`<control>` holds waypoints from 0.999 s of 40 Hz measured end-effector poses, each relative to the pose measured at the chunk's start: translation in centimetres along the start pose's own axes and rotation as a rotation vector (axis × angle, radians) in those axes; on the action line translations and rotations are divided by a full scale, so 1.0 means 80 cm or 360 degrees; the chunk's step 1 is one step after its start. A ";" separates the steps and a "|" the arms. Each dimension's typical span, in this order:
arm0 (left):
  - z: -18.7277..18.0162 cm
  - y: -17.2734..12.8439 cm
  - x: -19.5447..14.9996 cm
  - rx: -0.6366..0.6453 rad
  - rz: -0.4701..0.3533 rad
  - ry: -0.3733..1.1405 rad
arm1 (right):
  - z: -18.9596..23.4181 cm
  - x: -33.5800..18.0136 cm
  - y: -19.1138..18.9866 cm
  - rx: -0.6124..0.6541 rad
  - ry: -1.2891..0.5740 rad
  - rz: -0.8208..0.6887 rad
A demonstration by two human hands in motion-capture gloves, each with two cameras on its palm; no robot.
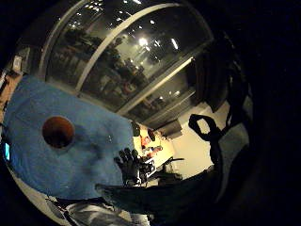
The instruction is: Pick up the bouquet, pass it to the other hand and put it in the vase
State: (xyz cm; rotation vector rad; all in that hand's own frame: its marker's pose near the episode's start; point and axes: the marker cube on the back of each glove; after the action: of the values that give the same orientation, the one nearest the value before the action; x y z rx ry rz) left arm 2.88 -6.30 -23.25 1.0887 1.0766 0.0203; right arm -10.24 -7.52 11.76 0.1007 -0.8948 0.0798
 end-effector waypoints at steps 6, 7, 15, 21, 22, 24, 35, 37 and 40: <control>-0.006 -0.031 -0.001 0.0048 0.0163 -0.0012 | -0.015 -0.011 0.002 -0.0004 -0.0143 0.0069; -0.007 -0.034 -0.001 0.0057 0.0182 -0.0021 | -0.016 -0.011 0.003 -0.0012 -0.0151 0.0114; -0.016 -0.055 -0.010 0.0119 0.0227 -0.0129 | -0.015 -0.007 0.016 -0.0160 -0.0230 0.0136; -0.021 -0.072 -0.033 0.0137 0.0214 -0.0199 | -0.016 0.014 0.016 -0.0088 -0.0095 0.0001; -0.020 -0.075 -0.039 0.0130 0.0213 -0.0195 | -0.016 0.014 0.019 -0.0101 -0.0106 -0.0018; -0.018 -0.080 -0.055 0.0105 0.0204 -0.0169 | -0.017 0.011 0.025 -0.0130 -0.0132 -0.0082; -0.040 -0.013 -0.214 -0.0402 -0.0168 -0.0202 | -0.028 0.031 0.062 -0.0312 -0.0187 -0.0067; -0.069 0.047 -0.265 -0.0659 -0.0384 -0.0282 | -0.037 0.050 0.075 -0.0373 -0.0140 -0.0029; -0.110 0.129 -0.345 -0.0987 -0.0597 -0.0387 | -0.052 0.086 0.090 -0.0391 -0.0047 -0.0025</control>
State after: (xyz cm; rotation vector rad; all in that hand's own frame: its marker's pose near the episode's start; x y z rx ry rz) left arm -12.99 -8.43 2.98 0.3146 0.9470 -0.0720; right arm -3.52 0.33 14.96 -0.1201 -0.9264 -0.0464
